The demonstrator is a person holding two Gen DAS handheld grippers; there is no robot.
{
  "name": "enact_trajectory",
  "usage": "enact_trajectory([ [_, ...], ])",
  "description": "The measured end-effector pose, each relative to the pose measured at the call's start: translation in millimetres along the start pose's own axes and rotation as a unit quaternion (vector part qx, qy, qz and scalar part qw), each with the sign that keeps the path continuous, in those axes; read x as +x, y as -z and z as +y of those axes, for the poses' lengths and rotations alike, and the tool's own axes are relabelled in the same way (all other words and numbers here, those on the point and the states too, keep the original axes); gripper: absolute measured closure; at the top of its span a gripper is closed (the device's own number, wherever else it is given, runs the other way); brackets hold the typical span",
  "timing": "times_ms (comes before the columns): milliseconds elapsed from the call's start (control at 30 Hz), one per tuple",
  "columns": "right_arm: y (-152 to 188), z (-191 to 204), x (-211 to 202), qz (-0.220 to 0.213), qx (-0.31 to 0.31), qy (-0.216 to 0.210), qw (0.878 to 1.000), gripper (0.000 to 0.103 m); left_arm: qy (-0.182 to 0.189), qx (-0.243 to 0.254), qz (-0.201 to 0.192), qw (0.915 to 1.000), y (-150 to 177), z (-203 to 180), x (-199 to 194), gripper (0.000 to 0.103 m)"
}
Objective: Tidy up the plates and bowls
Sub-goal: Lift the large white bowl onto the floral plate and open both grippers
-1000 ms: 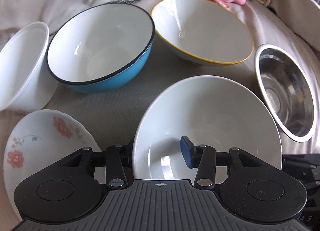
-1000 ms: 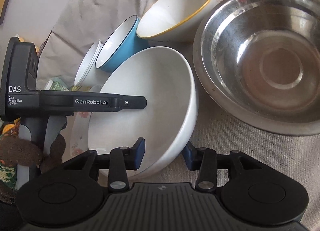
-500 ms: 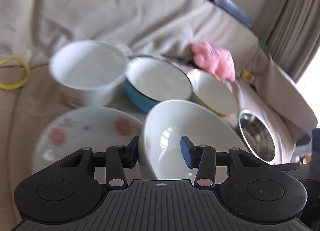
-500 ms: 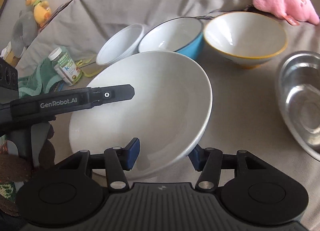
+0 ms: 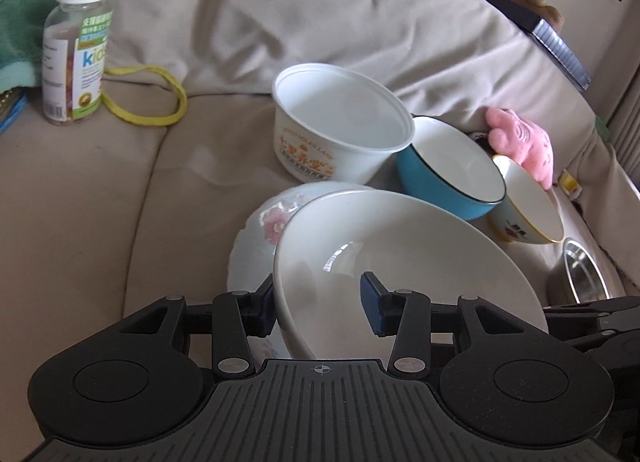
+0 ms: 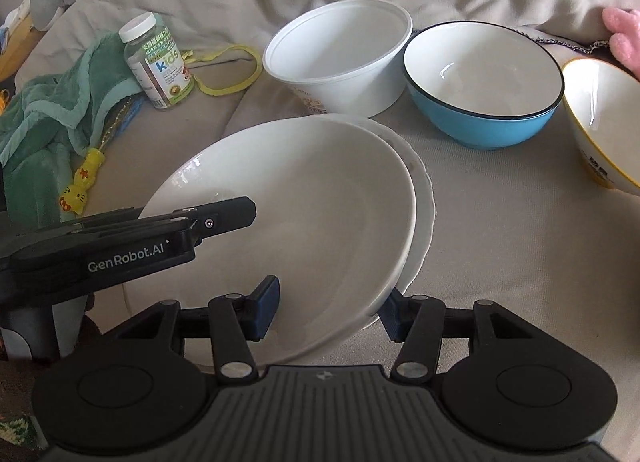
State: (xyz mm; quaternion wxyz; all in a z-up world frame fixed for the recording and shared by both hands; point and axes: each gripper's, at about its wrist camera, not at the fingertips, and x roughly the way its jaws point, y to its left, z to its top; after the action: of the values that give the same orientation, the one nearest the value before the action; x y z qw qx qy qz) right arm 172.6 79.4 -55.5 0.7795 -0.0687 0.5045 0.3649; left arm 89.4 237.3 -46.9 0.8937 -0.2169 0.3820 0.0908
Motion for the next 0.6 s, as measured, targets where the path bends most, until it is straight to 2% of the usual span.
enact_trajectory([
  [167, -4.8, 5.7, 7.5, 0.010, 0.000, 0.009, 1.000, 0.049, -0.014, -0.015, 0.019, 0.9996, 7.7, 11.2, 6.2, 0.063],
  [267, -9.6, 7.4, 13.0, 0.015, 0.004, 0.018, 1.000, 0.049, -0.023, -0.015, 0.014, 0.9995, 8.2, 14.3, 4.2, 0.069],
  [600, -19.5, 7.0, 24.1, 0.020, 0.003, 0.044, 0.999, 0.052, -0.041, -0.009, -0.001, 0.9991, 5.7, 16.8, -2.5, 0.073],
])
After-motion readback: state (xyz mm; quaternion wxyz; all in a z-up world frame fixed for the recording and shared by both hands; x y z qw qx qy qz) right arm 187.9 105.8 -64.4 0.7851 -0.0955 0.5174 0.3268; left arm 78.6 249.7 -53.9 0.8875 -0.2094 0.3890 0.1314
